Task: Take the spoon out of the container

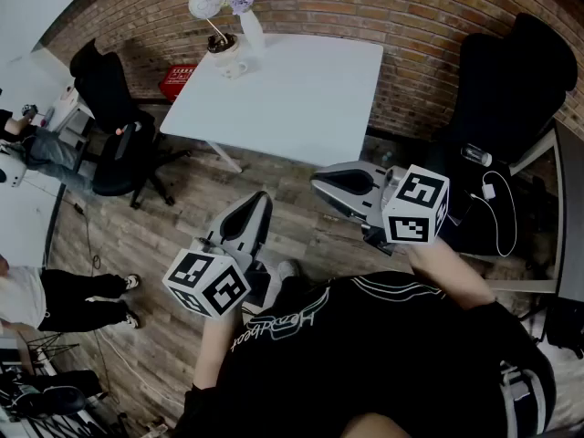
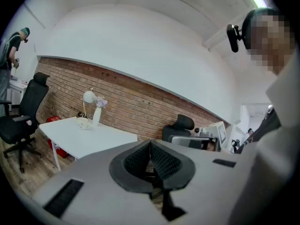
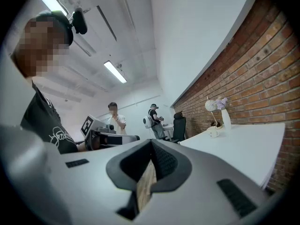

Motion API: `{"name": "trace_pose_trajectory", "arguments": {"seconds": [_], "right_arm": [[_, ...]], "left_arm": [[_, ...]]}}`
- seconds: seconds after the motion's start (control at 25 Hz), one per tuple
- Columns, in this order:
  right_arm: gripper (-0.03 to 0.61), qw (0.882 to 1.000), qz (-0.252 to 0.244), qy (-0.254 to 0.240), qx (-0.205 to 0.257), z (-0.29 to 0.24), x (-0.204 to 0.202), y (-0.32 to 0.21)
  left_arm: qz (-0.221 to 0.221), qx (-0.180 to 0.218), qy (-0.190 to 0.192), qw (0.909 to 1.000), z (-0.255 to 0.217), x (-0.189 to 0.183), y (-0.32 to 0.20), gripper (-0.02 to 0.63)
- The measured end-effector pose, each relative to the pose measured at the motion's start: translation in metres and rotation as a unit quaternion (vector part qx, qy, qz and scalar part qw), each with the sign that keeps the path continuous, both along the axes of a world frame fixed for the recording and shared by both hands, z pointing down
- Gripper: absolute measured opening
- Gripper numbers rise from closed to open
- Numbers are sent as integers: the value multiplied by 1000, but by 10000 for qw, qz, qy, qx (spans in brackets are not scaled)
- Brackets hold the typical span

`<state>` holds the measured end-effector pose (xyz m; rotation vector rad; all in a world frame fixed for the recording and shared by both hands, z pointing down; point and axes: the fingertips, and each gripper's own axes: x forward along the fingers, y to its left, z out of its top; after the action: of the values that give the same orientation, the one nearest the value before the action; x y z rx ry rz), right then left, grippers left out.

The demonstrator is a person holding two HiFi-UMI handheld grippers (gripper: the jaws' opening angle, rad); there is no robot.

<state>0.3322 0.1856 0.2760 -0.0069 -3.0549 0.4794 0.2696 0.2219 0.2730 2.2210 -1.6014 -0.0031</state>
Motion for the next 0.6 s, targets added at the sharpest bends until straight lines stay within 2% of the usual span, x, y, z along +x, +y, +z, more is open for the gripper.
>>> {"name": "trace_pose_trajectory", "arguments": {"seconds": [0.6], "right_arm": [[-2,9998,-5,-169,-77,-1,-25,-15]], "left_arm": [[-157,22,40,9999,1,-29,-8,6]]}}
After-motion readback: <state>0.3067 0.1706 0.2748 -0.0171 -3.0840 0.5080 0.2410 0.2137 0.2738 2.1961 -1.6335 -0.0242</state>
